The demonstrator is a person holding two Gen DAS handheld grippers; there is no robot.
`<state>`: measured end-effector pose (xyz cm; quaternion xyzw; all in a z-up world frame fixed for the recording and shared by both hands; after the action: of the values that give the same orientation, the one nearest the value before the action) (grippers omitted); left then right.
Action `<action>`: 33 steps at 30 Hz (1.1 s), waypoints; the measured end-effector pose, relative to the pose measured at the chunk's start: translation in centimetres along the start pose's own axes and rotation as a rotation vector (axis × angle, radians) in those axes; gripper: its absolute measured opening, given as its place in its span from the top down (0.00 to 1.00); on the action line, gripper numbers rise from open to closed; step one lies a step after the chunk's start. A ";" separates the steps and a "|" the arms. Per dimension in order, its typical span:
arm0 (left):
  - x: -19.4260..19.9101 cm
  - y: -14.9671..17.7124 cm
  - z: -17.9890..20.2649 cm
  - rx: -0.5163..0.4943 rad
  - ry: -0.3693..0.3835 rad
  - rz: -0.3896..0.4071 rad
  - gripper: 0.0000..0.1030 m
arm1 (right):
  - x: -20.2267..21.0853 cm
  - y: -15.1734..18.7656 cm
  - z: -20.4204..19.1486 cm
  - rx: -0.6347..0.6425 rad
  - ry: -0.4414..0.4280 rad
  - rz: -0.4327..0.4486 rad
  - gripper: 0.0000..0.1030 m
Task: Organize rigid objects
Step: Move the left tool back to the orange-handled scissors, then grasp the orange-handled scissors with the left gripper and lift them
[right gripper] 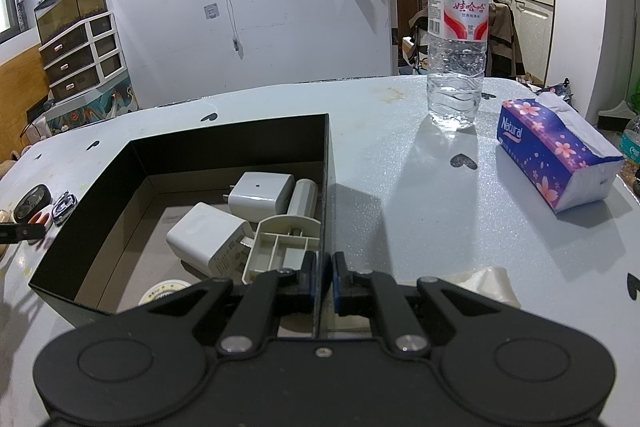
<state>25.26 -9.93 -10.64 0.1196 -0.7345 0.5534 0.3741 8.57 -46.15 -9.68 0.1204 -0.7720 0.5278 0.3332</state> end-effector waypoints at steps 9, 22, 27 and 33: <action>-2.8 -1.0 -0.6 -0.057 0.046 0.036 0.17 | 0.1 -0.1 -0.1 0.000 -0.002 -0.002 0.92; -0.2 0.5 0.4 -0.011 0.028 0.055 0.38 | 0.1 0.0 -0.1 0.000 -0.002 -0.002 0.92; 2.2 -0.2 0.6 0.029 0.026 0.115 0.38 | 0.1 0.0 -0.1 0.000 -0.002 -0.002 0.92; 4.3 -1.3 1.8 0.012 0.054 0.137 0.38 | 0.1 0.0 -0.1 0.001 -0.002 -0.002 0.92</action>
<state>22.33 -11.01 -6.97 0.0566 -0.7272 0.5853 0.3542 8.56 -46.06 -9.56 0.1216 -0.7720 0.5276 0.3329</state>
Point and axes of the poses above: each gripper's, at about its wrist camera, not at the fingertips, and x roughly against the way its jaws point, z to its right, y to its underside, the point moved 7 cm from there along -x, roughly the way its jaws point, and after that the axes turned 7 degrees about -x, right-handed, at the moved point
